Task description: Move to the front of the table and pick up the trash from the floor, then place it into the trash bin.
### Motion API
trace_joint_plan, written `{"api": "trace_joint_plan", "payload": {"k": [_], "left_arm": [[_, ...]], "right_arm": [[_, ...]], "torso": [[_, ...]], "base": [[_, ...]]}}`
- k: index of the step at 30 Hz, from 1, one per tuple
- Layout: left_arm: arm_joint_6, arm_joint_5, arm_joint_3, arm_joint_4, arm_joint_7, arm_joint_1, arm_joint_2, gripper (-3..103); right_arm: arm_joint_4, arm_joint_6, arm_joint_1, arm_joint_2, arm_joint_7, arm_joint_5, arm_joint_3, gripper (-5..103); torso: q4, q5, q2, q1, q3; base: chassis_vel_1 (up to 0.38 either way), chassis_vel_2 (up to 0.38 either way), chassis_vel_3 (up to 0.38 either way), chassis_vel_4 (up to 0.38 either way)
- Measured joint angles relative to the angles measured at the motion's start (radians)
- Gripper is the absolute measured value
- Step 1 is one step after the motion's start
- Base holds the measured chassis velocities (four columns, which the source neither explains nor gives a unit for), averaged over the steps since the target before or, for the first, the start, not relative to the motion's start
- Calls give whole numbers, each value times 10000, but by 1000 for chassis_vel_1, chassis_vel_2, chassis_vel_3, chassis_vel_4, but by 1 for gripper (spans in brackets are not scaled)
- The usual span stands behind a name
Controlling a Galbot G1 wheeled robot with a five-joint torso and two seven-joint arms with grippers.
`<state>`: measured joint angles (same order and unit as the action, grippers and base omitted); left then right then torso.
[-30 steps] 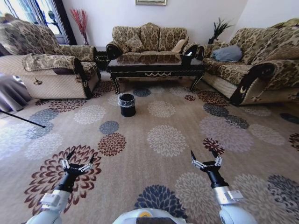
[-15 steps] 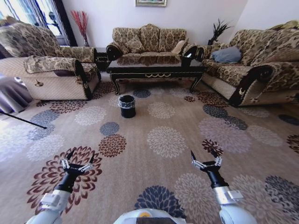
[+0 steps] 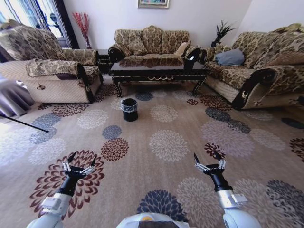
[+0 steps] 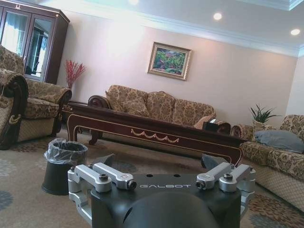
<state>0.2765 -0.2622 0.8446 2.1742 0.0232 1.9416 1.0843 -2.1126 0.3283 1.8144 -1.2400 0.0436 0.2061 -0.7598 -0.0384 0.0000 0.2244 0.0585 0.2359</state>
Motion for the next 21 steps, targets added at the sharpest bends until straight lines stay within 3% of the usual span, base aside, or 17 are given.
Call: {"api": "trace_joint_plan", "payload": {"k": [21], "left_arm": [[0, 0, 0, 0, 0, 0, 0, 100]], "right_arm": [[0, 0, 0, 0, 0, 0, 0, 100]], "torso": [[0, 0, 883, 237, 645]], "base": [[0, 0, 0, 0]]}}
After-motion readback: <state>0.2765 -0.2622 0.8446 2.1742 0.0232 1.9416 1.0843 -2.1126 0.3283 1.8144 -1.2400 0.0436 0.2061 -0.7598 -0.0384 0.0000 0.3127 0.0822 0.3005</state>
